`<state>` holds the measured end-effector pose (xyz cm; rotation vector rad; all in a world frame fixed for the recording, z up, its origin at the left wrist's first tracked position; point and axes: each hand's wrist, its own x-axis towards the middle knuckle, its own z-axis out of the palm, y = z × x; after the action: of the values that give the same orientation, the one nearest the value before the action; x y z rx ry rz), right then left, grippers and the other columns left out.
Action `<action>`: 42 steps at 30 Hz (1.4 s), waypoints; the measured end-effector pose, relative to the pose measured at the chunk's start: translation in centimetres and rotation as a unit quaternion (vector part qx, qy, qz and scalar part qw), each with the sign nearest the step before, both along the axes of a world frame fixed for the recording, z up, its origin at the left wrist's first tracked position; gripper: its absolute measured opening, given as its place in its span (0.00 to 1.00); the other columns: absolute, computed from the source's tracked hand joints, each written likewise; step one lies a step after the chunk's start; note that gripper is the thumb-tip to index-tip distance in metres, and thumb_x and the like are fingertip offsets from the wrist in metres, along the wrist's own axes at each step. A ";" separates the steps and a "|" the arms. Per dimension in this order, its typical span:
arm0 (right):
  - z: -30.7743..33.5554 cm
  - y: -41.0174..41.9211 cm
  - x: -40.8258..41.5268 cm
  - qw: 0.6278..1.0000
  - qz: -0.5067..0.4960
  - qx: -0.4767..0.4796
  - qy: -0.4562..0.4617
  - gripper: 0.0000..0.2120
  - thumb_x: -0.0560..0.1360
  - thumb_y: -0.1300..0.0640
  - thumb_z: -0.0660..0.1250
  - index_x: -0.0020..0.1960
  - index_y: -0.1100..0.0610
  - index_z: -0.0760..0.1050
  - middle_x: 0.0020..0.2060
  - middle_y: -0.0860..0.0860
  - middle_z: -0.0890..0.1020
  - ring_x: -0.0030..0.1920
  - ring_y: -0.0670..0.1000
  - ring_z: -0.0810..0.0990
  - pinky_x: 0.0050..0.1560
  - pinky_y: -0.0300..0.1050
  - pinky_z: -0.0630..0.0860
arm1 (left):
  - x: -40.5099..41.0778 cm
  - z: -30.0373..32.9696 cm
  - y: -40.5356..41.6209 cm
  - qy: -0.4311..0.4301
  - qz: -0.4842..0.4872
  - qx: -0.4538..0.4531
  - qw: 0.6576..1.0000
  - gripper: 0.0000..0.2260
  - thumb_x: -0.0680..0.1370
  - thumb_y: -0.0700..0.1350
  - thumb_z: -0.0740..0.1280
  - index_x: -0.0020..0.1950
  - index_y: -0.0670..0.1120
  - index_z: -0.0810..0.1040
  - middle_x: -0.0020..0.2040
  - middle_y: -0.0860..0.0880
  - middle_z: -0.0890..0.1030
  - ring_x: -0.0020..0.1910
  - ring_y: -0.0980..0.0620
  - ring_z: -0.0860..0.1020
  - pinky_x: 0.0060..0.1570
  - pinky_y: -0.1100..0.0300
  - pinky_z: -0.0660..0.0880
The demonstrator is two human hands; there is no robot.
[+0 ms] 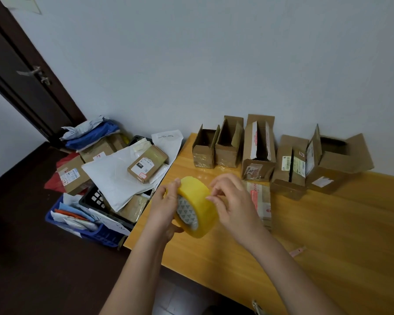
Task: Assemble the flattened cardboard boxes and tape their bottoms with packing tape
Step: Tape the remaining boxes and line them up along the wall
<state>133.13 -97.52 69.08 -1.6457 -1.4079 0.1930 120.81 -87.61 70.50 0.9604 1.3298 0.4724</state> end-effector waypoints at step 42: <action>-2.4 -1.3 4.2 0.897 -0.213 -0.073 0.380 0.08 0.75 0.59 0.71 0.41 0.47 0.81 0.38 0.53 0.84 0.41 0.52 0.82 0.45 0.46 0.81 | -0.3 -3.4 0.2 0.054 -0.304 0.299 0.903 0.20 0.76 0.55 0.68 0.34 0.41 0.71 0.30 0.48 0.67 0.29 0.54 0.66 0.31 0.59 0.63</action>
<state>137.35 -98.85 66.70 -1.6841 -0.4389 0.6193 120.53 -87.40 67.13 1.8607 0.9065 0.3412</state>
